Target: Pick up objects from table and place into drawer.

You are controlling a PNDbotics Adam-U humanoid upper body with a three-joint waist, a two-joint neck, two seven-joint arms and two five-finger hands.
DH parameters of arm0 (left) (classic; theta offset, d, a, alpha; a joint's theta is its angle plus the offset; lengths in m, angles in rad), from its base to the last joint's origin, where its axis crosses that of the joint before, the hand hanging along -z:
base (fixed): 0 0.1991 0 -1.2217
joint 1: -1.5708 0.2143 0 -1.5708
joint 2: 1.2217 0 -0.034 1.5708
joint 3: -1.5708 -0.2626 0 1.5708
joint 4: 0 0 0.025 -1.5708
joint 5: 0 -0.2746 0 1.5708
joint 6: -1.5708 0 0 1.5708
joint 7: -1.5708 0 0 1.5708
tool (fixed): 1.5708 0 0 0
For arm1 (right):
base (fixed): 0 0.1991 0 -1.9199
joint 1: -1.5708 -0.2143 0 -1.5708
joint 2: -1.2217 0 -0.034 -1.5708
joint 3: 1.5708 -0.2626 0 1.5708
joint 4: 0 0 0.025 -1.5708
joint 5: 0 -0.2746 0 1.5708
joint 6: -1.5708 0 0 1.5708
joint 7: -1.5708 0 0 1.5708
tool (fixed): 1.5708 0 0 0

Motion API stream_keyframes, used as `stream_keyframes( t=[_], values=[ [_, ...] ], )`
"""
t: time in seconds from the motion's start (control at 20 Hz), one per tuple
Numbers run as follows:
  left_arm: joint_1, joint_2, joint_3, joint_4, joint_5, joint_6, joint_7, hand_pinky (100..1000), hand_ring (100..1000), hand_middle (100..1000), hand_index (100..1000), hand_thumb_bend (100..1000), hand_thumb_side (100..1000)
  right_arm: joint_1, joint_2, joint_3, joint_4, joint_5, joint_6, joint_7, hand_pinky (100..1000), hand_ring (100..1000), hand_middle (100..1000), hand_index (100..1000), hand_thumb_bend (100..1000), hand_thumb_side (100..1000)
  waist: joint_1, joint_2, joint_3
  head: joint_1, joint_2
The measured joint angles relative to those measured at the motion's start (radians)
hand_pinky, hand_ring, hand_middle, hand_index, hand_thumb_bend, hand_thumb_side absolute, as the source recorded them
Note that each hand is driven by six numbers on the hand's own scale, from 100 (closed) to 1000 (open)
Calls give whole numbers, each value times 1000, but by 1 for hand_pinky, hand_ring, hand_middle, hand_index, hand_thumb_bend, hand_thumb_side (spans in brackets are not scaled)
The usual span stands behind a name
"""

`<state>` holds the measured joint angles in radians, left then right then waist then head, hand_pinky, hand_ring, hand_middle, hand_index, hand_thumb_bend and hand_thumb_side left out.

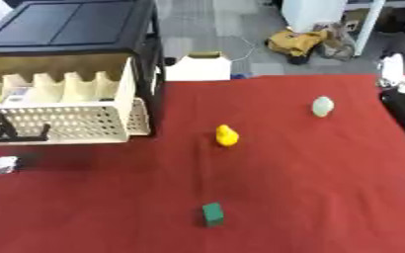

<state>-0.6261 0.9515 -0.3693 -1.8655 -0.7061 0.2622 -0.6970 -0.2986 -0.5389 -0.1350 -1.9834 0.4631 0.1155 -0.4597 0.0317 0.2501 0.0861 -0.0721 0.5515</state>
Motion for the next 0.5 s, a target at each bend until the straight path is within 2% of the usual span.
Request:
stream_keyframes(
  t=[0.5],
  values=[
    [23,15,0,-11,-9,-2,-12,100,100,100,760,547,1000,0,1,0,0,0,3,-3,667,693,571,797,176,641,-2,0,-1,0,0]
  ],
)
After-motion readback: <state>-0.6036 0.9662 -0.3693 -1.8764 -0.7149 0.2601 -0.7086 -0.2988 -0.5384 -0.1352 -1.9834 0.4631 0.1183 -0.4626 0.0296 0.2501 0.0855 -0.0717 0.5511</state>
